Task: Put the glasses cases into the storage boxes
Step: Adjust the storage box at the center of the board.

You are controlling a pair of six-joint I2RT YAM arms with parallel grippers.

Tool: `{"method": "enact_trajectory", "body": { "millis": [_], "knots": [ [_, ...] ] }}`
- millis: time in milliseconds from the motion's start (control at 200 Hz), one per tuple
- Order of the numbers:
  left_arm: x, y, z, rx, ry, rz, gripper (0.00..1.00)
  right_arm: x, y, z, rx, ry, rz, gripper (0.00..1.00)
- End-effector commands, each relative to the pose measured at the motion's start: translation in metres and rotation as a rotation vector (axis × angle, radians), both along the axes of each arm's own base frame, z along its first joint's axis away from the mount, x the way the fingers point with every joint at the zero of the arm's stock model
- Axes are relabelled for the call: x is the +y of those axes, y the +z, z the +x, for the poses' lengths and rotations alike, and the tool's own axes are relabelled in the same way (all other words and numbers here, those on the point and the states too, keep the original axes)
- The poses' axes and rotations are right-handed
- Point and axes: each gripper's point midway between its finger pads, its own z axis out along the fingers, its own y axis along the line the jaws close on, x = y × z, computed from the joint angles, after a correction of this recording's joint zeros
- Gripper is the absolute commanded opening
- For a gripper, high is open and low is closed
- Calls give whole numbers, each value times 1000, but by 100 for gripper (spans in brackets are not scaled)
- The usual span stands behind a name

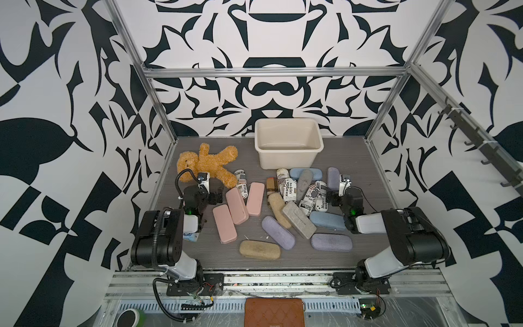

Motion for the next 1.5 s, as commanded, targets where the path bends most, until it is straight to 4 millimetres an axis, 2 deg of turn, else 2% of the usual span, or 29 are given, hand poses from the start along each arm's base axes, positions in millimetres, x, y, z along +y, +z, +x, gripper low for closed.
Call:
{"method": "enact_trajectory", "body": {
  "millis": [0,905,935,1055,1085,1125,1210,1270,1280,1360,1390,1435,1495],
  "knots": [
    [-3,7,5,-24,-7,-18,99,1,18,11,-62,4,-1,99],
    [-1,7,6,-24,3,-15,99,1,18,10,-76,6,-3,99],
    [4,6,8,-17,37,-19,99,0,18,11,-71,2,-1,100],
    [5,6,7,-17,42,-16,99,-1,17,11,-69,-4,-3,100],
    [7,9,8,-25,50,-14,99,-9,21,11,-79,-52,-13,100],
    [7,14,8,-21,53,-13,99,-17,28,12,-87,-103,-17,100],
    [3,40,5,-6,37,-6,99,-24,54,15,-27,-154,-24,100],
    [-4,73,3,-63,38,-5,99,-25,86,21,-51,-168,-20,100],
    [-5,85,1,-92,41,-15,99,-25,93,22,-60,-169,-16,100],
    [-11,144,-6,-222,48,-112,99,-29,143,23,-103,-238,64,100],
    [-7,166,-7,-252,97,-203,99,-32,158,22,-103,-281,123,100],
    [9,188,-8,-235,231,-394,99,-40,172,13,-82,-389,222,100],
    [21,200,-16,-112,387,-643,99,-47,183,4,-83,-475,311,100]
  ]
}}
